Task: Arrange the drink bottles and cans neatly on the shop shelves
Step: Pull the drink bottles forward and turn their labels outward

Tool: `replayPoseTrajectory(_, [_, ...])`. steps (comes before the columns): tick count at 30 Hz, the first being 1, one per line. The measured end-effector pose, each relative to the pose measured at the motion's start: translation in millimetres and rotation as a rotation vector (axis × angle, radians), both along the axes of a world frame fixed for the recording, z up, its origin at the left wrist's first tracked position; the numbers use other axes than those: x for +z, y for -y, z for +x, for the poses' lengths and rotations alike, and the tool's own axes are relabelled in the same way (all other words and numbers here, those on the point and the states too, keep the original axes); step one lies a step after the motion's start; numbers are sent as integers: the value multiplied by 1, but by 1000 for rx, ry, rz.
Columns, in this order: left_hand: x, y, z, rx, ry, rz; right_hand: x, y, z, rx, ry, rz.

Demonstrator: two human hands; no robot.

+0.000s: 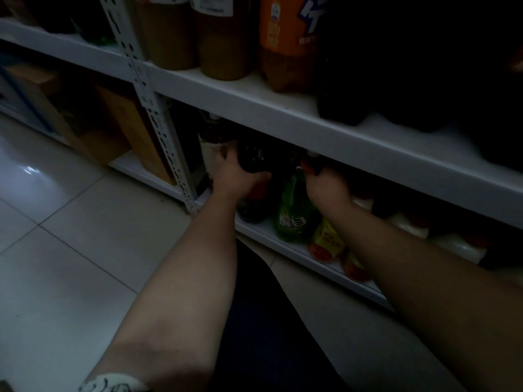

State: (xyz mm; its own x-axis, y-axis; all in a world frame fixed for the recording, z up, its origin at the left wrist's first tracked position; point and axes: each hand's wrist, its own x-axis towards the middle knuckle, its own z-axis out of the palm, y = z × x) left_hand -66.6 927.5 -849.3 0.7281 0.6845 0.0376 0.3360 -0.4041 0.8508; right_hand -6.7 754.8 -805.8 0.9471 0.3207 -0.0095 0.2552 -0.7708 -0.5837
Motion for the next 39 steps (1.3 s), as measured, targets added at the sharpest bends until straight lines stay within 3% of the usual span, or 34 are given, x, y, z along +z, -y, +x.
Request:
replayPoseTrajectory(4, [-1,2,9,-126,-66,-61,1,2,5,-17,-82,114])
replayPoseTrajectory(10, [-2,-1,6,-238,95,-166,-6,16,4,36,-223,209])
replayPoseTrajectory(15, [3,3,6,-136,59,-18,-11,19,-2,24,-157,278])
replayPoseTrajectory(20, [8,19,4,129,-151,163,-19,23,-15,-55,-60,393])
replayPoseTrajectory(23, [11,15,6,98,-134,-28,-25,29,-28,-89,12,464])
replayPoseTrajectory(26, [15,6,7,-75,11,-305,-33,35,-40,-82,45,523])
replayPoseTrajectory(28, [16,5,4,-203,76,-388,-40,39,-47,-78,40,542])
replayPoseTrajectory(34, [14,-1,1,-262,60,-169,-57,45,-61,-105,52,552])
replayPoseTrajectory(39, [12,-3,3,-188,-21,-26,-64,40,-62,-73,9,487])
